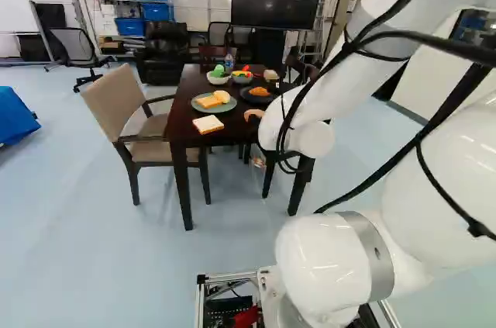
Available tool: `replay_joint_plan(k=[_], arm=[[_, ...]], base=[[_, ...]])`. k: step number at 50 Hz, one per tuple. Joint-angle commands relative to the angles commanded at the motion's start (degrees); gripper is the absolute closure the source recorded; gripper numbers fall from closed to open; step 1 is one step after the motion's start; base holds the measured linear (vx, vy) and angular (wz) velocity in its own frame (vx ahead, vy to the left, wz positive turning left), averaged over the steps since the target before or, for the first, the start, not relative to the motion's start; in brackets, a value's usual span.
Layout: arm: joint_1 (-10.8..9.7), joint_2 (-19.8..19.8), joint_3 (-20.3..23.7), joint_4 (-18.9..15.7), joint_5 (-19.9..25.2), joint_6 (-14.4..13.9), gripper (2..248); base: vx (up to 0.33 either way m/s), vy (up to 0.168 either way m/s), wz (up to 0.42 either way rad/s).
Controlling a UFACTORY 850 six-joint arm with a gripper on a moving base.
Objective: Move the croissant to the empty plate
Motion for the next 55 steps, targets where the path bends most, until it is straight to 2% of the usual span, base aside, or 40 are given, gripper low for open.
replay_joint_plan(k=[27,55], arm=[[0.0,2.3,5.2,-0.6,6.7,-5.6,3],[0.0,3.0,6.7,-0.8,8.6,-7.3,3]], base=[[0.000,0.000,0.000],[0.000,0.000,0.000]])
